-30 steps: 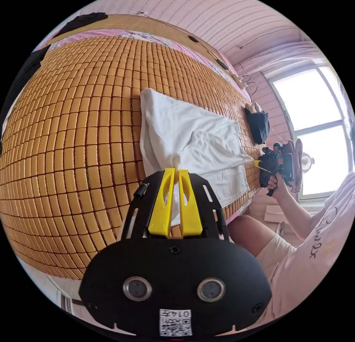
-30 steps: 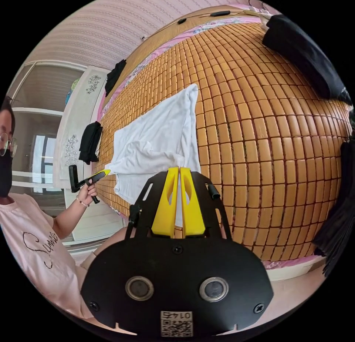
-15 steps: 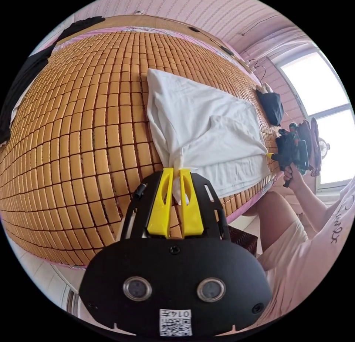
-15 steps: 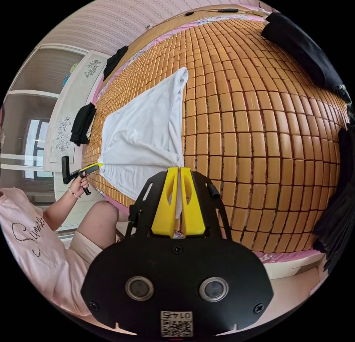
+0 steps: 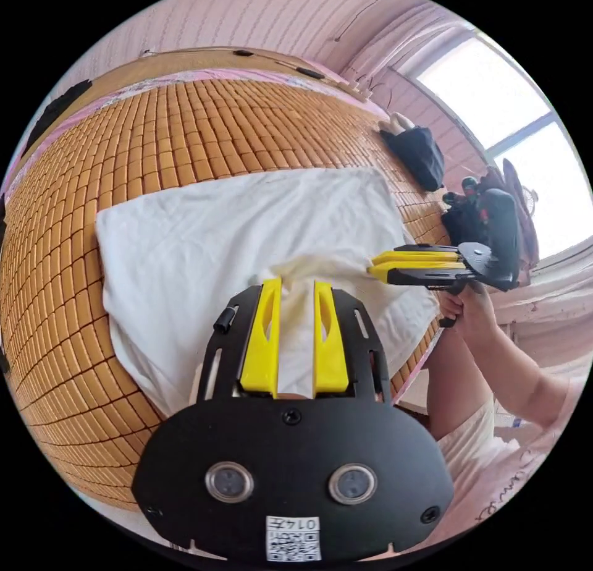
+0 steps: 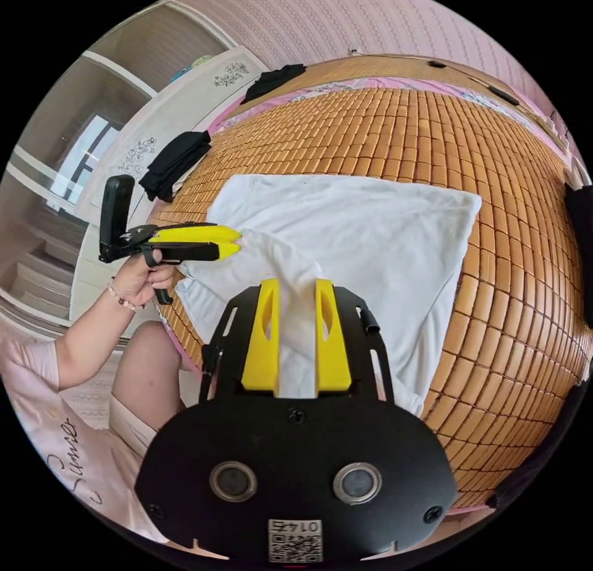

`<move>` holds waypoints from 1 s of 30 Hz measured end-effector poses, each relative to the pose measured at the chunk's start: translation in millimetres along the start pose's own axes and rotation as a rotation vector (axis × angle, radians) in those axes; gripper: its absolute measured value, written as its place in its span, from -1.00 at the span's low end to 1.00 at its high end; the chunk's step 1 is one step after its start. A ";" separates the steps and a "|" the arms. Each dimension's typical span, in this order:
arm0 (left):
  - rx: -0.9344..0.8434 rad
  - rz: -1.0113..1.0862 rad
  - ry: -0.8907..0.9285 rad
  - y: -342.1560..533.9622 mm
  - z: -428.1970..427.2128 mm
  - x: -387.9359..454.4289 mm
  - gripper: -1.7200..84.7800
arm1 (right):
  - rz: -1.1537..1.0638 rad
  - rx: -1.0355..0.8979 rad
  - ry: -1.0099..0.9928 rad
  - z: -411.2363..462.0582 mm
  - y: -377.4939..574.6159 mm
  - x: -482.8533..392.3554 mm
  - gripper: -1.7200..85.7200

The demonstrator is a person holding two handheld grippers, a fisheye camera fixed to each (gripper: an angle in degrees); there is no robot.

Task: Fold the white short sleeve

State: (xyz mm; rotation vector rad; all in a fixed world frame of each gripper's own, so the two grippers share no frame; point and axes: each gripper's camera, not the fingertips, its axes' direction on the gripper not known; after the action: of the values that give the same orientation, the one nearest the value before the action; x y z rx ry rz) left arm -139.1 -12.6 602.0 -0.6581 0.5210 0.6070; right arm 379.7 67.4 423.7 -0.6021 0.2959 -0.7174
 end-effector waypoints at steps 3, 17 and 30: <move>0.074 -0.017 -0.013 25.4 -27.2 15.6 -0.96 | 0.038 0.027 -0.041 -34.3 12.0 -15.8 -0.91; 0.249 -0.054 0.016 229.2 -96.1 43.9 -0.93 | -0.122 -0.036 0.084 -115.5 104.3 -102.0 -0.83; 0.064 -0.020 -0.019 185.9 -47.6 47.0 -0.81 | -0.191 -0.161 0.185 -106.0 0.8 -158.4 -0.83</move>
State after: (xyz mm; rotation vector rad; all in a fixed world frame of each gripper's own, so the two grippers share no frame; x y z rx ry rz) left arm -240.7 88.7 466.1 -0.5959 0.5131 0.5747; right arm 218.0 133.4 347.4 -0.7247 0.4751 -0.9415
